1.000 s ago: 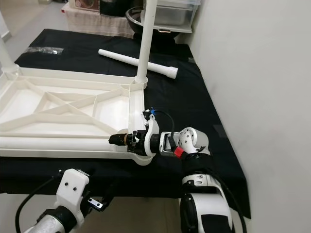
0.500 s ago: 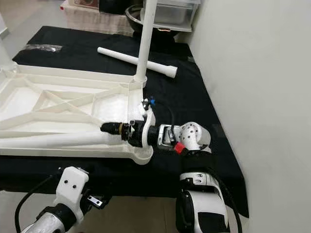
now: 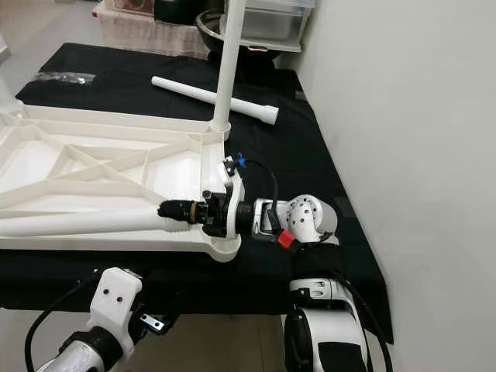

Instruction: Building children table

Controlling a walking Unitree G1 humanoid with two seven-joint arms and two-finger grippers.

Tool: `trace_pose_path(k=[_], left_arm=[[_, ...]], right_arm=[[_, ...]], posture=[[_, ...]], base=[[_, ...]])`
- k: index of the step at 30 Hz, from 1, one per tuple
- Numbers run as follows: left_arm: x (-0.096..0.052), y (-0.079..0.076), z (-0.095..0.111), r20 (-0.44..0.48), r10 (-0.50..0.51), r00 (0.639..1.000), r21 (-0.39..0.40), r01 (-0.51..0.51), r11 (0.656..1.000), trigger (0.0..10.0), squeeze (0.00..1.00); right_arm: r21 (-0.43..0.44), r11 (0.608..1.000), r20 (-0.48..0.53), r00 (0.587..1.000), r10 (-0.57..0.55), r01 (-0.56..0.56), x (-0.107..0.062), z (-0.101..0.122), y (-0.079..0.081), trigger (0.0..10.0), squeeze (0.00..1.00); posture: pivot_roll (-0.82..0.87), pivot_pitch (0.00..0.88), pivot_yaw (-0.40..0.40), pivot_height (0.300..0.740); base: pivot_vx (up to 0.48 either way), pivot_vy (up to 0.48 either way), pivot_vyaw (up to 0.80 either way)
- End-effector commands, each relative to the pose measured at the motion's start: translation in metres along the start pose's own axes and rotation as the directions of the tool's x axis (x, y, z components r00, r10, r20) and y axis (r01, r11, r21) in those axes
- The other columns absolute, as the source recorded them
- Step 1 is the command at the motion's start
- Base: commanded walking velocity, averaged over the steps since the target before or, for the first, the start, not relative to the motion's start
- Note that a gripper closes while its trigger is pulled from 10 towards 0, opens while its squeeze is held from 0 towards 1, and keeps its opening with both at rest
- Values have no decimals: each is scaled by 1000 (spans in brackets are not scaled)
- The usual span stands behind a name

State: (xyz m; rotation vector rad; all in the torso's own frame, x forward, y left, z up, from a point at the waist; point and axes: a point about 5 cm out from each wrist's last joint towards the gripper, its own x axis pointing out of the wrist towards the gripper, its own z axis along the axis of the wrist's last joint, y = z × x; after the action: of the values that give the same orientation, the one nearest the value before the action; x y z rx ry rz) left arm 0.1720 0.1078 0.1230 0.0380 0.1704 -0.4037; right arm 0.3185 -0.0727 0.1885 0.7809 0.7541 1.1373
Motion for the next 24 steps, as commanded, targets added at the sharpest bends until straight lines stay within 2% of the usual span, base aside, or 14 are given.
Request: trace_pose_path(k=[1, 5, 8, 9, 10, 13, 14, 21, 23, 24], left_arm=[[1, -2, -6, -23, -4, 1000, -12, 4, 1000, 10000, 0], [2, -1, -6, -22, -1, 1000, -13, 1, 1000, 10000, 0], [4, 3, -7, -26, 21, 999, -34, -22, 999, 10000, 0], [4, 3, -7, -26, 21, 999, -34, -22, 999, 10000, 0], [5, 6, -8, -30, 24, 999, -50, -26, 998, 10000, 0], [5, 6, -8, -31, 24, 999, -53, -26, 998, 10000, 0], [6, 8, -9, -31, 21, 999, -56, -23, 998, 10000, 1000], [7, 11, -8, -25, 11, 1000, -56, -13, 998, 10000, 1000], [8, 14, -2, 7, 26, 1000, -57, -26, 998, 10000, 1000], [12, 19, 11, 74, 60, 995, -116, -52, 992, 10000, 408]], right_arm=[[-8, 998, -15, 998, -60, 60, 1, -1, -3, 0, 0], [-2, 1000, 0, 1000, -24, 24, -1, 1, 0, 0, 0], [-19, 995, 23, 995, 96, -96, -10, 2, 8, 0, 0], [-19, 995, 23, 995, 96, -96, -10, 2, 8, 0, 0], [-30, 985, 60, 983, 171, -170, -20, 5, 12, 0, 0], [-35, 981, 73, 979, 191, -188, -23, 7, 13, 0, 0], [-44, 976, 104, 971, 216, -212, -29, 10, 13, 0, 0], [-77, 959, 191, 940, 283, -273, -43, 17, 17, 0, 0], [-88, 955, 229, 927, 297, -284, -48, 19, 18, 0, 0], [-94, 957, 277, 916, 289, -273, -52, 20, 15, 0, 0]], posture=[[58, 97, -161, 740], [59, 93, -161, 740], [62, 89, -158, 740], [62, 89, -158, 740], [70, 75, -152, 740], [70, 75, -152, 740], [73, 71, -149, 740], [81, 62, -135, 740], [82, 54, -129, 740], [88, 45, -130, 740]], base=[[0, 0, 0], [0, 0, 0], [0, 0, 0], [0, 0, 0], [0, 0, 0], [0, 0, 0], [0, 0, 0], [0, 0, 0], [0, 0, 0], [0, 0, 0]])
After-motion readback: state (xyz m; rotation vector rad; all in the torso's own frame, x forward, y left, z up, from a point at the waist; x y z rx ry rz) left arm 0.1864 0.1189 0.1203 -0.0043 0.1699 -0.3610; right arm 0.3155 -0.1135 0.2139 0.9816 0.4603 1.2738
